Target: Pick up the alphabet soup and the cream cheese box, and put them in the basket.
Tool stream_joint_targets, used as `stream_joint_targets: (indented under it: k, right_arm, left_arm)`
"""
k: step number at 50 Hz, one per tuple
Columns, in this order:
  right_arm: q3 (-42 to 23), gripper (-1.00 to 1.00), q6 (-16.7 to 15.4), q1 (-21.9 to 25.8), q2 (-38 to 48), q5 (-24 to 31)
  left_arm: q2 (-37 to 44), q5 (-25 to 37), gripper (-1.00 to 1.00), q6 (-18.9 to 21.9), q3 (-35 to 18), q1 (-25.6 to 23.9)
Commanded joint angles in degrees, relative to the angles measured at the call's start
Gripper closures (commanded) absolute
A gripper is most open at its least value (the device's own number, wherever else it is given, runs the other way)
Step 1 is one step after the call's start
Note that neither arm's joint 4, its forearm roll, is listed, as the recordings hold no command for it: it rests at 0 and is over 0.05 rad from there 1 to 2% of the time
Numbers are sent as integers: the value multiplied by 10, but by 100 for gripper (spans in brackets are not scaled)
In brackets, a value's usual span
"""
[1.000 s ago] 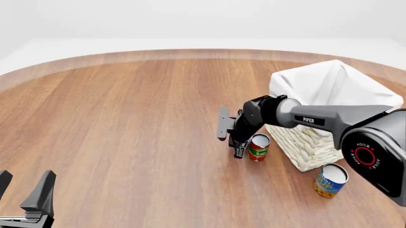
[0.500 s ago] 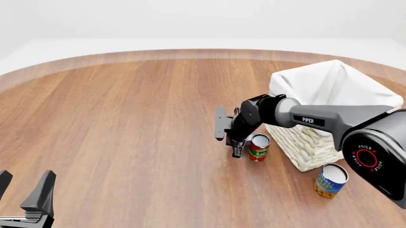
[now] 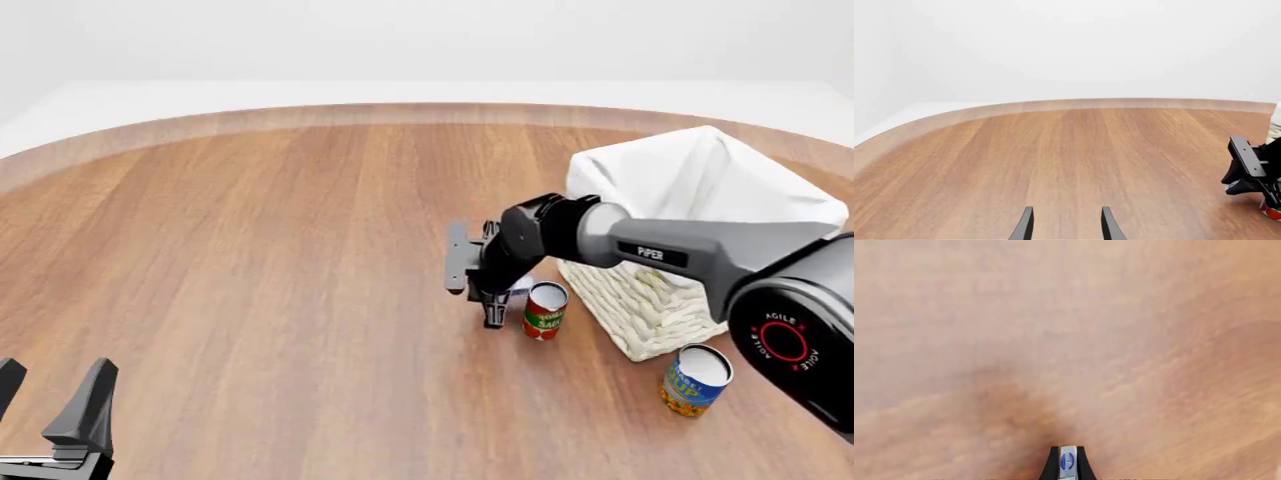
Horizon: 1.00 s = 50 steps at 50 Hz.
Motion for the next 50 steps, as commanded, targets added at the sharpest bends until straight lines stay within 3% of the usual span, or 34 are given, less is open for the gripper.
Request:
stream_joint_targets:
  k: [1, 32, 50]
  right_arm:
    - [-3, 100, -5, 3, -18, 1]
    - [-17, 100, -41, 5, -57, 18]
    - [-69, 100, -26, 8, -67, 16]
  left_arm:
    - [0, 0, -100, 0, 0, 0]
    - [0, 0, -100, 0, 0, 0]
    - [0, 0, -100, 0, 0, 0]
